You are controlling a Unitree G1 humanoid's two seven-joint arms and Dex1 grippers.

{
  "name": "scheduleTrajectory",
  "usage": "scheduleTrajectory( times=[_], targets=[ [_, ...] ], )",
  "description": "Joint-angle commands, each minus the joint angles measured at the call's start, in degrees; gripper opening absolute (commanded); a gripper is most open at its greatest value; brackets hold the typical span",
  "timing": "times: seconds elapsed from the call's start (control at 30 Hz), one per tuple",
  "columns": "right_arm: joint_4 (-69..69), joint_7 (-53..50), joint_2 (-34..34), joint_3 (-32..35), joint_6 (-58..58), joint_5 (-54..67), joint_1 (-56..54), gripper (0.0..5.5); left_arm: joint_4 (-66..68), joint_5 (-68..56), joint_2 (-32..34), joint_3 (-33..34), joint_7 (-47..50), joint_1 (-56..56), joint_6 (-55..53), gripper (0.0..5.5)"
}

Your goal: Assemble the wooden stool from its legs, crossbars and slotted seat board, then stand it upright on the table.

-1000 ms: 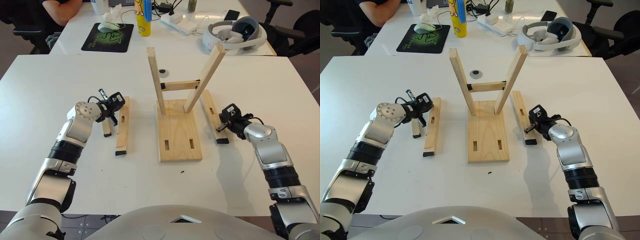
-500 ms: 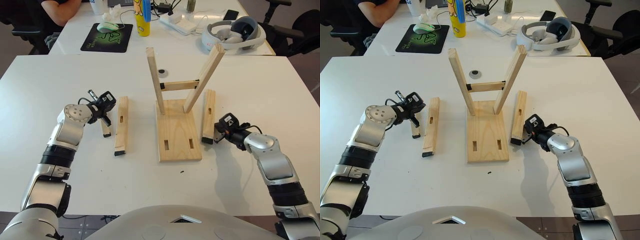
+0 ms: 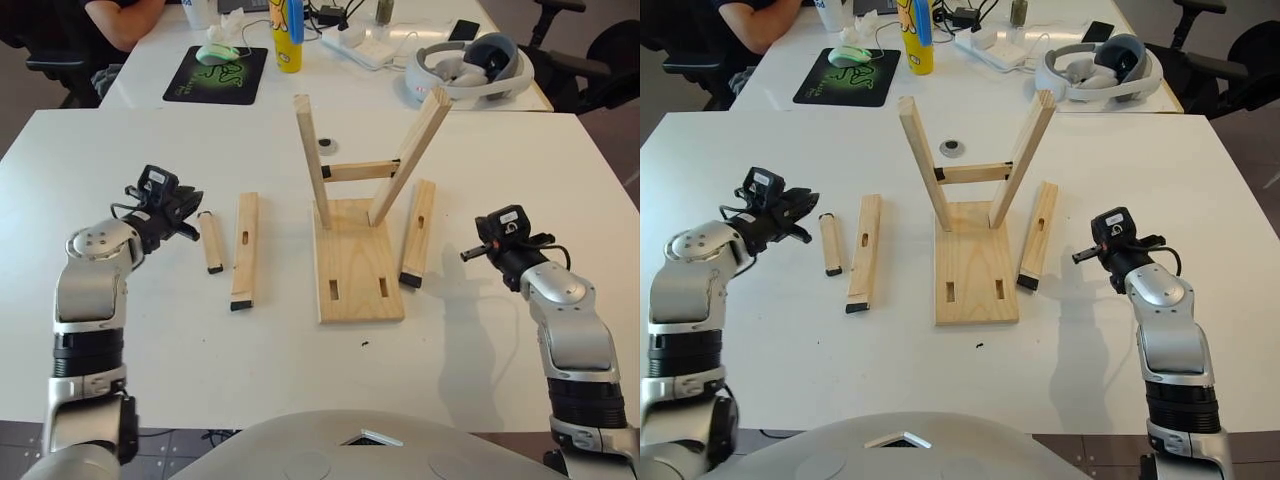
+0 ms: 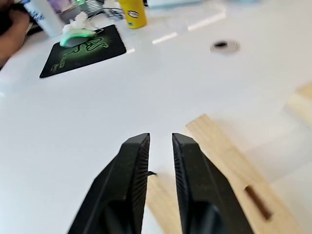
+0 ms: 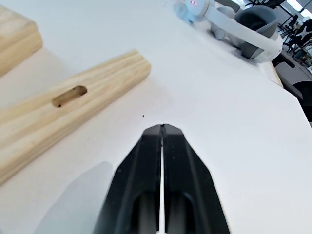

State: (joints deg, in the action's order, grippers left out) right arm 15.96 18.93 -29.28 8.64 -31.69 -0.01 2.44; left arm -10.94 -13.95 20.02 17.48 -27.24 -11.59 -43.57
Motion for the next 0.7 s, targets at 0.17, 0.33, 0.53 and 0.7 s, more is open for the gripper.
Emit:
scheduleTrajectory(
  times=[0.17, 0.33, 0.53, 0.7],
  targets=[
    [0.6, -2.9, 3.4, 1.3, 0.9, 0.8, 0.6, 0.00, -12.1, -8.9, -15.8, 11.2, 21.3, 0.3, -14.2, 2.01],
    [0.2, -2.9, 3.9, -0.4, 0.9, 0.2, -0.5, 0.00, -13.5, -4.7, -16.1, 4.7, 25.8, 5.2, -14.0, 2.77],
    [-1.0, -2.8, 4.2, -2.6, 1.2, -0.1, -2.4, 0.00, -10.2, -3.0, -16.2, 2.1, 26.9, 7.3, -11.0, 3.18],
    [-1.8, -2.6, 4.0, -3.7, 1.5, 0.0, -3.4, 0.00, -6.1, -0.8, -14.2, 1.0, 26.9, 7.3, -6.0, 3.18]
  ],
)
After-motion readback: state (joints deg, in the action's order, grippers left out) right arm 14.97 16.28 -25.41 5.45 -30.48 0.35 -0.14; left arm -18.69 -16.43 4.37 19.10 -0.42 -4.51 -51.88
